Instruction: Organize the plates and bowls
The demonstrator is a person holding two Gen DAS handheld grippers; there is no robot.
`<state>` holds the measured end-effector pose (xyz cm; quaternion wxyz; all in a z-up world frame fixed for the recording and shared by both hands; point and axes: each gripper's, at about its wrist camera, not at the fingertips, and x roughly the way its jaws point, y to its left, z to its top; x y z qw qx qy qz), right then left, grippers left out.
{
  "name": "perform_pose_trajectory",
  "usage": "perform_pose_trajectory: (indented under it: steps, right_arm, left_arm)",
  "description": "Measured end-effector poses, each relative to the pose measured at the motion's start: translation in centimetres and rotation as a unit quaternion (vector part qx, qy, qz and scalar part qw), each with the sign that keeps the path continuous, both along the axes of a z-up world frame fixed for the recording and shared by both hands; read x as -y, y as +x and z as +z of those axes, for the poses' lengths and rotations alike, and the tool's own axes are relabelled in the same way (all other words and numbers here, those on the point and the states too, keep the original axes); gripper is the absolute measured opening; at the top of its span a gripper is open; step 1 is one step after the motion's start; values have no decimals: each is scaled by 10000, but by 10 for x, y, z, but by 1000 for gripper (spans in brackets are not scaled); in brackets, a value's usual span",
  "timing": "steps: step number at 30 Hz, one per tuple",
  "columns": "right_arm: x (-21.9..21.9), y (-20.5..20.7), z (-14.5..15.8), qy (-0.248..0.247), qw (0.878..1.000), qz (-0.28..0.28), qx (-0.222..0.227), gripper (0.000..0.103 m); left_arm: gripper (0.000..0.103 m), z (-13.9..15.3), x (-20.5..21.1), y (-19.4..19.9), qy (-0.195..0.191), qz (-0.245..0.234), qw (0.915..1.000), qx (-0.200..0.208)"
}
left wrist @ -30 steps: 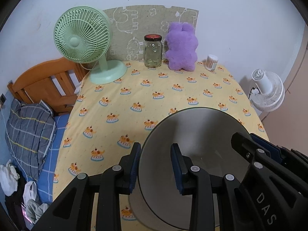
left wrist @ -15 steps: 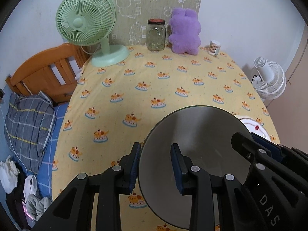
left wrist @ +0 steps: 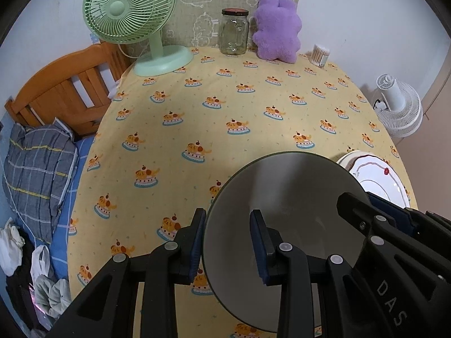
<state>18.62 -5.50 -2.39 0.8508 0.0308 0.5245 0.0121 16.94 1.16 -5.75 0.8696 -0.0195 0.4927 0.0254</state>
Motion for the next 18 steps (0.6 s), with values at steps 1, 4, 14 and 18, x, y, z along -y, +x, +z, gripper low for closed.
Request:
perform_pose_trajectory:
  steps: [1,4,14,18]
  right_arm:
    - [0,1,0,-11,10000,-3,-2,24]
    - [-2,3,-2,-46,10000,2,-7,24]
    - [-2,12,-12,-181,9998,-41,-68,24]
    - [0,12,-13,-152,9999,-38,-40,23]
  left_arm:
    - [30,0,0,0,-3,5,10000,-1]
    - [31,-2,-1,4,13,7,10000,-4]
    - [31,-9,4,10,73,-62,9999,-44]
    - [31,-10,5,11,90,-62,9999,-35]
